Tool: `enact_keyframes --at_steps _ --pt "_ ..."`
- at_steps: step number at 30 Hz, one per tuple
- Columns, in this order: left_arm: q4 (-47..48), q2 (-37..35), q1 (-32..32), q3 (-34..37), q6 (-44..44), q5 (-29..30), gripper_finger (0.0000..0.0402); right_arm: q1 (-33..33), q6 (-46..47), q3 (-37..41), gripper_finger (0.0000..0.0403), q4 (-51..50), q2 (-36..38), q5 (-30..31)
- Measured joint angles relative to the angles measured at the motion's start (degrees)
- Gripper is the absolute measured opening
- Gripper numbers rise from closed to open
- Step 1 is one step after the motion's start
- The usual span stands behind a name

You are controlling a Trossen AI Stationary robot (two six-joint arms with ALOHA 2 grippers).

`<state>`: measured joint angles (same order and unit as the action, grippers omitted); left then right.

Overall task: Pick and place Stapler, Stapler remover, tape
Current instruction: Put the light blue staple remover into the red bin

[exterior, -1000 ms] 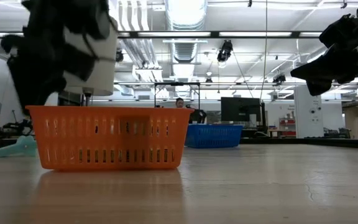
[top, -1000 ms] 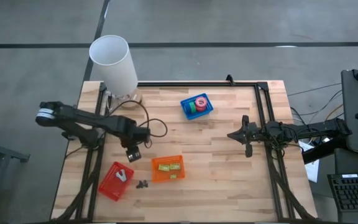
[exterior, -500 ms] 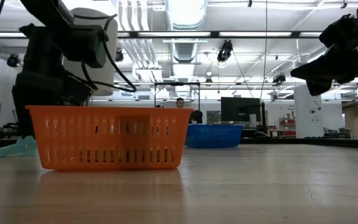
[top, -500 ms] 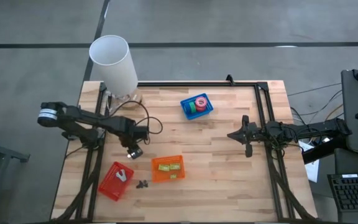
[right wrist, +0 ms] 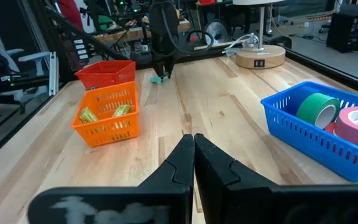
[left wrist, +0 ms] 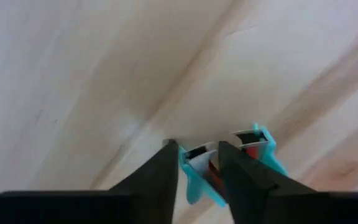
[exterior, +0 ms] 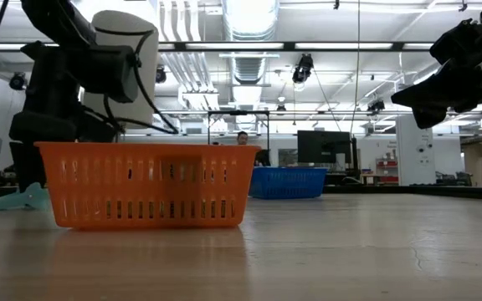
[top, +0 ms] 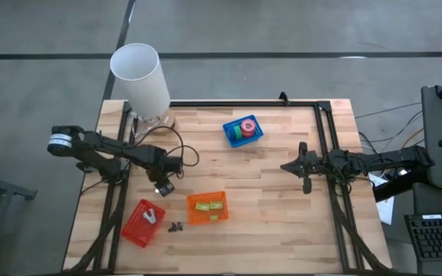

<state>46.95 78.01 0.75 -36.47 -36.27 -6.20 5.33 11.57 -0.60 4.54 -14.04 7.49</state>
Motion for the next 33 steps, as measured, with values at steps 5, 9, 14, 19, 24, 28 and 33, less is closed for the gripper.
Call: enact_keyframes --at_steps 5,9,14,19,24,28,33 --pt "-0.41 -0.79 -0.06 -1.03 0.42 -0.26 0.0051 0.00 0.00 0.00 0.0009 0.00 0.00 0.00" --pt "0.12 -1.74 -0.04 -2.06 0.59 -0.27 0.0048 0.02 0.00 0.00 0.0008 0.00 0.00 0.00" --pt "5.49 -4.43 -0.13 -5.13 0.93 -1.31 0.0075 0.01 0.00 0.00 0.0009 0.00 0.00 0.00" --pt "12.48 -9.26 -1.88 -9.36 1.36 -4.44 0.0073 0.00 0.00 0.00 0.0009 0.00 0.00 0.00" --pt "14.71 -14.12 -5.04 -11.72 -1.64 -9.03 0.0050 -0.01 0.00 0.00 0.0009 0.00 0.00 0.00" --pt "15.06 -17.14 -9.23 -12.27 -7.53 -9.81 0.0061 0.00 0.00 0.00 0.0008 0.00 0.00 0.00" --pt "15.07 -18.54 -16.36 -12.28 -13.90 -9.74 0.0082 0.00 0.00 0.00 0.0009 0.00 0.00 0.00"
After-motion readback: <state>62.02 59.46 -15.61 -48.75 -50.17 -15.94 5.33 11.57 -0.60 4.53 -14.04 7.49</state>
